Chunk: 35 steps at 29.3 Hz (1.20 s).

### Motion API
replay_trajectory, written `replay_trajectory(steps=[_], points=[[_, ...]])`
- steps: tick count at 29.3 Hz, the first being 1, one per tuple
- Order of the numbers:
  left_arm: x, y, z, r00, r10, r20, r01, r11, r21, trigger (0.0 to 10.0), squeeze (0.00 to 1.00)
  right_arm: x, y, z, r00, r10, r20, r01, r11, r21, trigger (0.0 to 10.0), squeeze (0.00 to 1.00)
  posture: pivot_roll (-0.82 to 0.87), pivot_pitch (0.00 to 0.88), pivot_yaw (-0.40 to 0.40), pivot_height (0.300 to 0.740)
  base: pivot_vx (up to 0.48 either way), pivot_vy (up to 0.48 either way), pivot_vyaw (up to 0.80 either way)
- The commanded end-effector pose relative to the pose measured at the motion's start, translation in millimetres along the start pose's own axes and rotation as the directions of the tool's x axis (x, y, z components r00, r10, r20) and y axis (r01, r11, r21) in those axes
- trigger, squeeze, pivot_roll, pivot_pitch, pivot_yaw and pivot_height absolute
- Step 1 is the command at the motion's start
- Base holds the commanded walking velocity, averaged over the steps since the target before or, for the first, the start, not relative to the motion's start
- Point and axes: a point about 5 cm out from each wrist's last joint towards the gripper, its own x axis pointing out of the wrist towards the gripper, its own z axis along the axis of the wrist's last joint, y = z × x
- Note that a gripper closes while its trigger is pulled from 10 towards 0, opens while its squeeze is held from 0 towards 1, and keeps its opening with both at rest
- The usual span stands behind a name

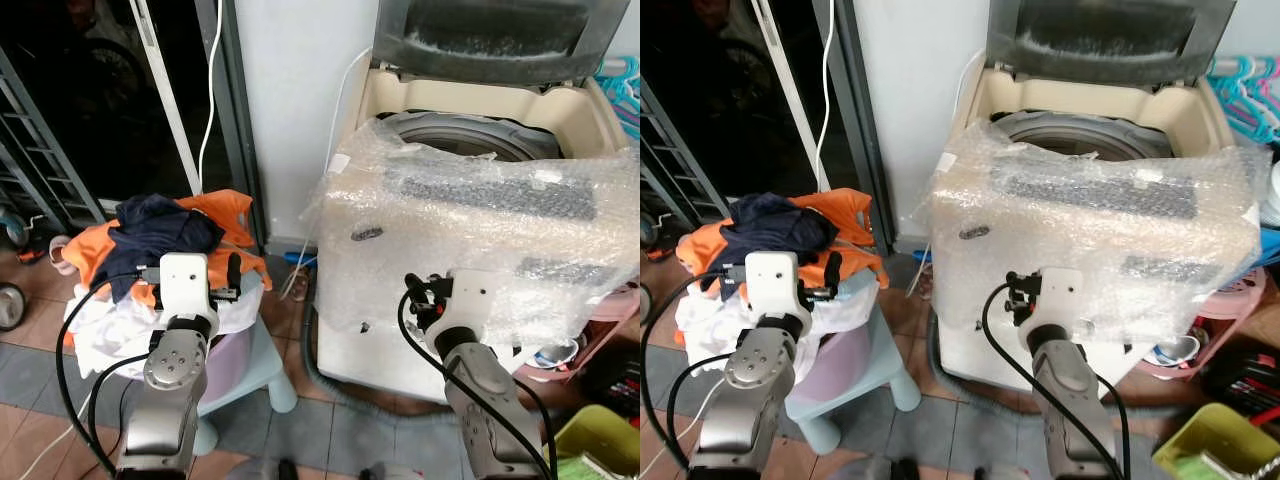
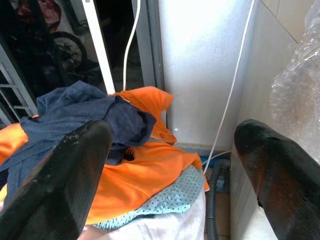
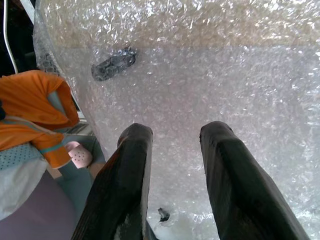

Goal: Clothes washing

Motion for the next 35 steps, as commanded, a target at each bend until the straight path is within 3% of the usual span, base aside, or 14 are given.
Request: replay_trajectory(steps=[1, 15, 21, 25, 31, 32, 33, 35], points=[[1.6, 6.1, 2.1, 1.000, 0.008, 0.009, -0.008, 1.000, 0.027, 10.0, 0.00, 2.6, 6.6, 8.8, 0.999, 0.032, 0.033, -0.032, 0.999, 0.012, 10.0, 0.00, -0.08, 0.000, 0.029, 0.740, 0.000, 0.000, 0.78], [9.0, 2.1, 5.8, 0.996, 0.091, 0.016, -0.092, 0.995, 0.027, 10.0, 0.00, 11.9, 11.7, 10.4, 0.997, 0.062, 0.036, -0.062, 0.998, 0.004, 10.0, 0.00, 0.00, 0.000, 0.005, 0.740, 0.000, 0.000, 0.78], [1.2, 7.5, 10.9, 0.997, 0.067, 0.025, -0.067, 0.997, 0.025, 10.0, 0.00, 11.1, 24.8, 18.4, 0.989, 0.128, 0.070, -0.123, 0.990, -0.072, 10.0, 0.00, 0.01, 0.036, -0.005, 0.740, 0.000, 0.000, 0.77], [0.7, 9.5, -0.3, 0.997, 0.081, -0.017, -0.081, 0.997, 0.002, 10.0, 0.00, 10.3, 20.6, 9.2, 0.995, 0.097, 0.029, -0.095, 0.993, -0.070, 10.0, 0.00, 0.00, 0.016, -0.012, 0.740, 0.000, 0.000, 0.77], [9.4, 12.3, 3.7, 0.999, 0.039, 0.007, -0.039, 0.999, -0.012, 10.0, 0.00, 12.4, 13.6, 8.7, 0.997, 0.067, 0.024, -0.064, 0.992, -0.104, 10.0, 0.00, -0.03, 0.000, -0.026, 0.740, 0.000, 0.000, 0.12], [13.4, 13.1, 5.3, 0.999, 0.037, 0.013, -0.037, 0.999, -0.013, 10.0, 0.00, 12.9, 9.2, 8.8, 0.998, 0.058, 0.028, -0.055, 0.994, -0.098, 10.0, 0.58, -0.03, 0.000, -0.024, 0.740, 0.266, 0.000, 0.00], [14.4, 13.0, 6.9, 0.999, 0.036, 0.015, -0.035, 0.999, -0.012, 10.0, 0.00, 13.1, 8.0, 9.4, 0.998, 0.056, 0.032, -0.053, 0.994, -0.094, 10.0, 1.00, -0.04, 0.000, -0.024, 0.740, 0.270, 0.000, 0.00], [15.1, 12.8, 8.5, 0.999, 0.034, 0.016, -0.034, 0.999, -0.011, 10.0, 0.00, 13.3, 7.0, 10.2, 0.998, 0.053, 0.035, -0.049, 0.994, -0.098, 10.0, 1.00, -0.04, 0.000, -0.022, 0.740, 0.274, 0.000, 0.00]])
